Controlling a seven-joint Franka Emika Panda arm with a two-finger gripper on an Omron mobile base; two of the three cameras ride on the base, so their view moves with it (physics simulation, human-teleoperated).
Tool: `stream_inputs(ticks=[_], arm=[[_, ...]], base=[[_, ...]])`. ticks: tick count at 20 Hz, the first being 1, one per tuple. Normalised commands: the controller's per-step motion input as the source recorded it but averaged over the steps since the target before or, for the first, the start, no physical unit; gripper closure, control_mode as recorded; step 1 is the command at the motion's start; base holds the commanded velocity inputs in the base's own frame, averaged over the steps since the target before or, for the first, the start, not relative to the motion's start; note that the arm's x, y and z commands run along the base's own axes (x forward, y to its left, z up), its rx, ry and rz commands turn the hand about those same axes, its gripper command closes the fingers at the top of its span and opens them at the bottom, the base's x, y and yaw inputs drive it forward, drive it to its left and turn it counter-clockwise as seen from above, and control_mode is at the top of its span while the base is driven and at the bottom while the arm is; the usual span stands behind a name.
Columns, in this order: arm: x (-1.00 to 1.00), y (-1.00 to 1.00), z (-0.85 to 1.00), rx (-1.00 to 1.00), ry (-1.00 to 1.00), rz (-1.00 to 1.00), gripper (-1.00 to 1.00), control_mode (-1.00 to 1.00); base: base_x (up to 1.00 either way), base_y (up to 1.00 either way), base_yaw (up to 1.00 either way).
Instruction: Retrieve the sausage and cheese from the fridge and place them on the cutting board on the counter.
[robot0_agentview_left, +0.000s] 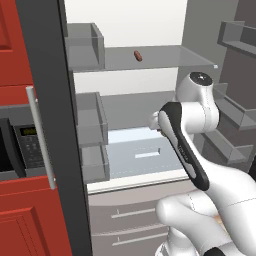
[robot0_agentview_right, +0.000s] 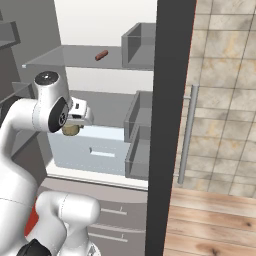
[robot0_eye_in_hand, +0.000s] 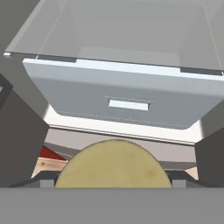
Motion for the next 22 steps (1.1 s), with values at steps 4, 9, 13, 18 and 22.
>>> stream_inputs(ticks=[4, 9, 13, 18, 22], arm=[[0.0, 0.0, 0.0, 0.0, 0.0, 0.0, 1.0, 1.0], [0.0, 0.0, 0.0, 0.0, 0.0, 0.0, 1.0, 1.0], [0.0, 0.0, 0.0, 0.0, 0.0, 0.0, 1.0, 1.0], [0.0, 0.0, 0.0, 0.0, 0.0, 0.0, 1.0, 1.0], [0.0, 0.0, 0.0, 0.0, 0.0, 0.0, 1.0, 1.0]], base=[[0.0, 0.0, 0.0], [-0.24, -0.03, 0.0], [-1.0, -0.12, 0.04], [-0.99, -0.03, 0.02], [-0.92, 0.0, 0.32]])
